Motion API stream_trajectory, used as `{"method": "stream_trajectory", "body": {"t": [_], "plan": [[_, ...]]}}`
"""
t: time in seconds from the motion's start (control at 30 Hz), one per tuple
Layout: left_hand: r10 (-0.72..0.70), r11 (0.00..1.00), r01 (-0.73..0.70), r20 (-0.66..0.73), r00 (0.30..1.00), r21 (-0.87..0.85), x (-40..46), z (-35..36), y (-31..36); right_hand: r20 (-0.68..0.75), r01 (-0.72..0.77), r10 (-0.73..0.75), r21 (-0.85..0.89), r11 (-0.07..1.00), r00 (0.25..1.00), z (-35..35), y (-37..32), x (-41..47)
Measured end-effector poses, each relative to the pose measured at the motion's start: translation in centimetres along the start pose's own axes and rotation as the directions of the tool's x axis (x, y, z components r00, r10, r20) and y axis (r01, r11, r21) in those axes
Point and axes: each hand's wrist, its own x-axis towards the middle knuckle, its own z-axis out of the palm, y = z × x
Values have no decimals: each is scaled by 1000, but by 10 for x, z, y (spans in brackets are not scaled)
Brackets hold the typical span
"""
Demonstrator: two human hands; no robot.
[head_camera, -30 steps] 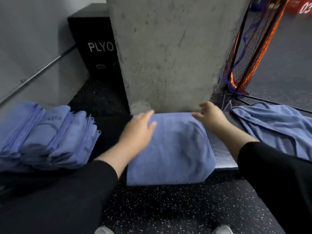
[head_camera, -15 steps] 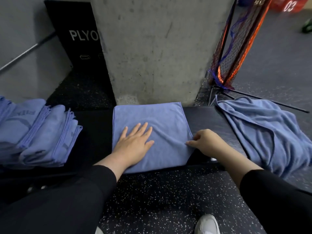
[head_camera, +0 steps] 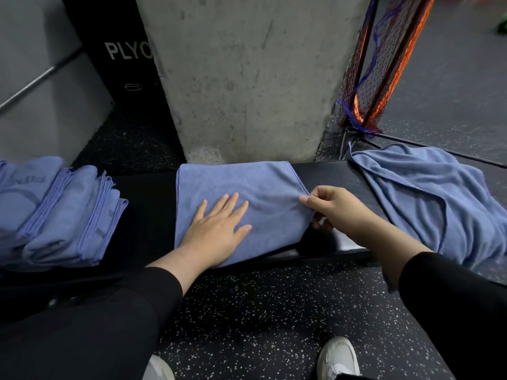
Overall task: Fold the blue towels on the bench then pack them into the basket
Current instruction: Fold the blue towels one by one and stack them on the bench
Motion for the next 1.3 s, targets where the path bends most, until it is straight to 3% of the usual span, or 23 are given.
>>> {"method": "stream_trajectory", "body": {"t": [0.1, 0.2, 0.53, 0.63, 0.73, 0.8, 0.87, 0.97, 1.13, 1.3], "plan": [[-3, 1000, 3, -1, 1000, 11, -1, -1, 2, 68, 2, -8, 87, 996, 998, -3, 3, -5], [-6, 1000, 6, -1, 1000, 13, -2, -2, 3, 112, 6, -12, 54, 999, 994, -5, 8, -7], [-4, 1000, 4, 22, 1000, -2, -2, -3, 2, 165, 0, 59, -335, 942, 985, -36, 26, -11], [2, 1000, -2, 21, 1000, -13, -5, -4, 1, 100, 48, -11, -374, 926, 995, -32, 31, -14], [45, 999, -45, -7, 999, -5, -15, -7, -2, 36, 173, -177, -486, 857, 983, -26, 30, -16], [73, 996, -75, -64, 995, -37, -25, -12, -6, 168, 339, -296, -540, 770, 940, -21, 32, -16], [105, 993, -110, -93, 990, -50, -39, -16, -12, 333, 443, -295, -611, 656, 896, -13, 39, -18], [181, 983, -181, -23, 983, 23, -63, -14, -27, 352, 418, -230, -699, 580, 907, -6, 51, -20], [180, 974, -184, 39, 983, 134, -91, -6, -54, 284, 469, -389, -688, 554, 876, -9, 60, -22], [143, 990, -142, -38, 989, 19, -105, 0, -73, 225, 473, -466, -705, 528, 856, -1, 63, -25]]}}
